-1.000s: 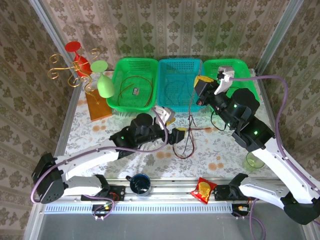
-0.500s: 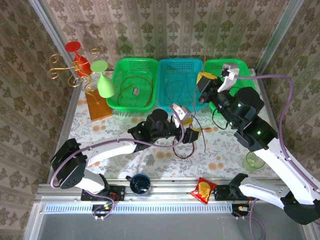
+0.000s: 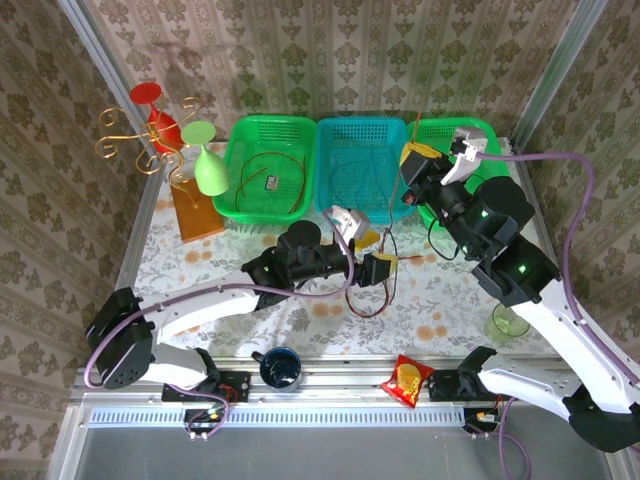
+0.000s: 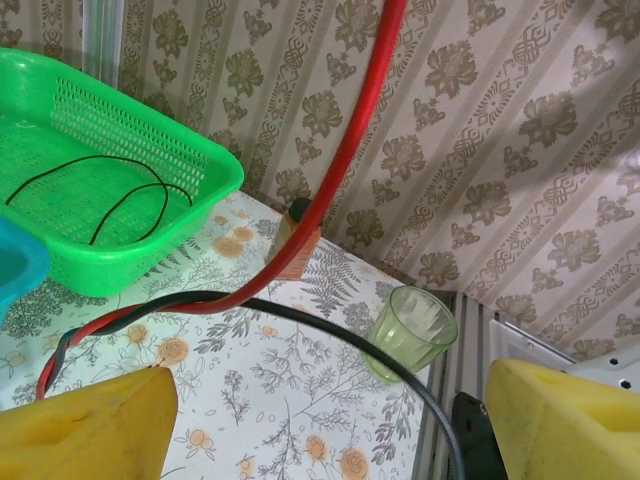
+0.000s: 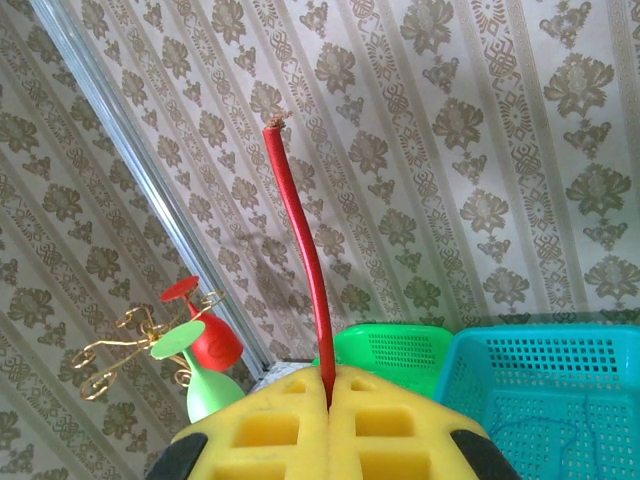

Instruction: Untangle the cables

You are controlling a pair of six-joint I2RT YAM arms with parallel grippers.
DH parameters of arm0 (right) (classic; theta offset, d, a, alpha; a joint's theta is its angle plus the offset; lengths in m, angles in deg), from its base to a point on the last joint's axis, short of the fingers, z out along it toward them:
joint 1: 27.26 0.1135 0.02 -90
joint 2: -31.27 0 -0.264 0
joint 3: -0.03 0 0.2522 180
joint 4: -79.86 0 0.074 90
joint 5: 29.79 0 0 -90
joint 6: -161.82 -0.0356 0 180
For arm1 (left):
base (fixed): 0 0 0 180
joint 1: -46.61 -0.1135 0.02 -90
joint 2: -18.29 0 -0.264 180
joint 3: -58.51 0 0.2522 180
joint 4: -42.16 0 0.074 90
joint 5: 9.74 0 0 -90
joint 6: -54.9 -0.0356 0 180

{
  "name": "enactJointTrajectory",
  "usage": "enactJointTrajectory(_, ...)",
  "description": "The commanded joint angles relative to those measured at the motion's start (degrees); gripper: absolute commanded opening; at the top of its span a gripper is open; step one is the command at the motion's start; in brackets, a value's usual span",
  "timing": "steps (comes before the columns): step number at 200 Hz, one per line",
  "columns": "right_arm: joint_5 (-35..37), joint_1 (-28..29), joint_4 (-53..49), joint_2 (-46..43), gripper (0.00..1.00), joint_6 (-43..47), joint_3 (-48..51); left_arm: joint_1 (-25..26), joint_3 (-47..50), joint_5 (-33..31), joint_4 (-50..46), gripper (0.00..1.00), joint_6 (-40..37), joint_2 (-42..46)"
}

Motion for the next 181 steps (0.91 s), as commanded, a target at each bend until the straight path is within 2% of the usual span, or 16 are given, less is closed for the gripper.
enactJointTrajectory(1, 1.9, -0.19, 2.99, -0.05, 0.0, -0.92, 1.14, 1.48, -0.48, -0.28, 4.27, 0.81, 2.12, -0.98)
enactJointTrajectory(22, 2.29, -0.23, 4.34, 0.25, 0.0, -2.12, 1.65, 2.94, -5.59, -3.07, -1.22, 0.77, 1.28, -5.49)
enactJointTrajectory(43, 3.15, -0.23, 3.61, 0.13, 0.0, -1.35, 0.89, 3.1, -9.04, -8.33, -8.17, 0.67, 1.79, -8.52)
enactJointTrajectory(53, 3.43, -0.31, 2.92, -0.15, 0.0, -0.44, 0.35, 3.08, -8.85, -10.02, -8.08, 0.58, 2.2, -8.9)
enactJointTrajectory(79, 4.55, -0.43, 1.25, -1.16, 0.0, 2.24, -0.35, 3.0, -5.93, -11.58, -4.02, 0.19, 2.95, -7.59)
enactJointTrajectory(97, 5.62, -0.8, 0.78, -1.96, 0.0, 3.78, -0.07, 2.75, -4.0, -12.46, -3.92, 0.0, 2.56, -5.36)
enactJointTrajectory(134, 8.76, -2.1, 0.63, -3.87, 0.0, 5.93, 0.86, 1.29, -1.28, -15.25, -11.5, 0.0, -1.36, 2.18)
enactJointTrajectory(161, 8.36, -3.04, -0.05, -4.51, 0.0, 5.97, 0.95, -0.46, -0.51, -15.62, -17.09, 0.0, -4.1, 7.62)
enactJointTrajectory(169, 7.4, -3.18, -0.25, -4.38, 0.0, 5.56, 0.87, -0.88, -0.42, -14.98, -17.89, 0.18, -5.07, 8.66)
enactJointTrajectory(174, 6.57, -3.22, -0.29, -4.26, 0.0, 5.29, 0.74, -1.11, -0.51, -14.16, -18.04, 0.33, -6.0, 9.21)
enactJointTrajectory(181, 5.03, -3.23, -0.57, -3.94, 0.0, 4.7, 0.57, -1.29, -0.6, -12.83, -18.12, 0.42, -7.47, 10.03)
